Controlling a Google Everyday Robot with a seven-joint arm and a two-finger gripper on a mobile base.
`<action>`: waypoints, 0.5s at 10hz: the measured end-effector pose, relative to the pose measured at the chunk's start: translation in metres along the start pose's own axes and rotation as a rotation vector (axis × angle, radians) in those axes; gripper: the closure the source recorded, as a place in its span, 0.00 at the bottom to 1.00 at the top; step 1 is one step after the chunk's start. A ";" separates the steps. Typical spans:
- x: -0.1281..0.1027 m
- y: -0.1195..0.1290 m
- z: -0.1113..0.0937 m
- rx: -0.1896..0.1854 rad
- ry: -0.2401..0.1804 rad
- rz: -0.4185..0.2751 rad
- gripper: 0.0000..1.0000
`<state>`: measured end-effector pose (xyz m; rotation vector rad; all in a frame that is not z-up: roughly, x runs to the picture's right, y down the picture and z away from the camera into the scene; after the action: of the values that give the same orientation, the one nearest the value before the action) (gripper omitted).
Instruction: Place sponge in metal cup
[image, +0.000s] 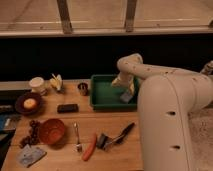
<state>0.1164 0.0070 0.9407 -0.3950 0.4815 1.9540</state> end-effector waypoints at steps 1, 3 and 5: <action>-0.002 -0.002 0.007 0.007 0.013 0.017 0.22; -0.005 -0.006 0.017 0.020 0.028 0.045 0.22; -0.007 -0.011 0.023 0.033 0.036 0.068 0.22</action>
<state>0.1278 0.0171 0.9623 -0.3981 0.5564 2.0044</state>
